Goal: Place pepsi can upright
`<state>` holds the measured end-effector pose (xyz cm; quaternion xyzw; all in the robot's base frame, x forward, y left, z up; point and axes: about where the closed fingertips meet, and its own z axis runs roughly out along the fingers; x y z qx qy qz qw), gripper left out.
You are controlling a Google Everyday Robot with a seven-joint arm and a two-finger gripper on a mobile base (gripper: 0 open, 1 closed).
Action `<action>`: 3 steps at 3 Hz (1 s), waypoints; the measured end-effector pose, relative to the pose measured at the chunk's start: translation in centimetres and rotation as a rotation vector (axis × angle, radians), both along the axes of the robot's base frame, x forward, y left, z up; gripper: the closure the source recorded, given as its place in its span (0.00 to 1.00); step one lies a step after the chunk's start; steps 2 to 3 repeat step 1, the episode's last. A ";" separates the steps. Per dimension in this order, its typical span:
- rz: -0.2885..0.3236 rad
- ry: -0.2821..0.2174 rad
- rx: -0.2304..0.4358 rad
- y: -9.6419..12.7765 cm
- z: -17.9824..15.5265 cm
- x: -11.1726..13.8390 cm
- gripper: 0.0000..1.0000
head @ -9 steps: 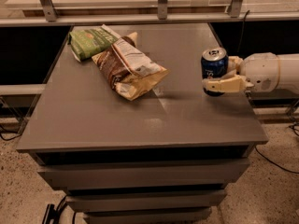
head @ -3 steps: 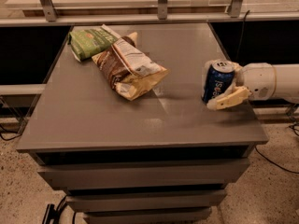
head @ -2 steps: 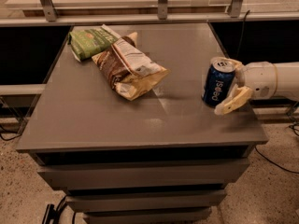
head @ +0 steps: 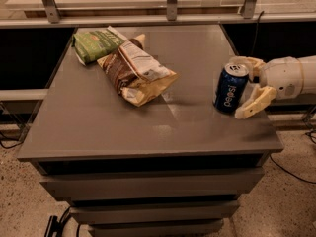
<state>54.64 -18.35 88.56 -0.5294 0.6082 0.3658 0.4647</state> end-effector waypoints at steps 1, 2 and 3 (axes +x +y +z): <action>-0.001 0.001 -0.003 -0.1 0.0 0.0 0.00; -0.001 0.001 -0.003 -0.1 0.0 0.0 0.00; -0.001 0.001 -0.003 -0.1 0.0 0.0 0.00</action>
Offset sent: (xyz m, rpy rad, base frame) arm 0.0000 0.0000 0.0000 0.0000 0.0000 0.0000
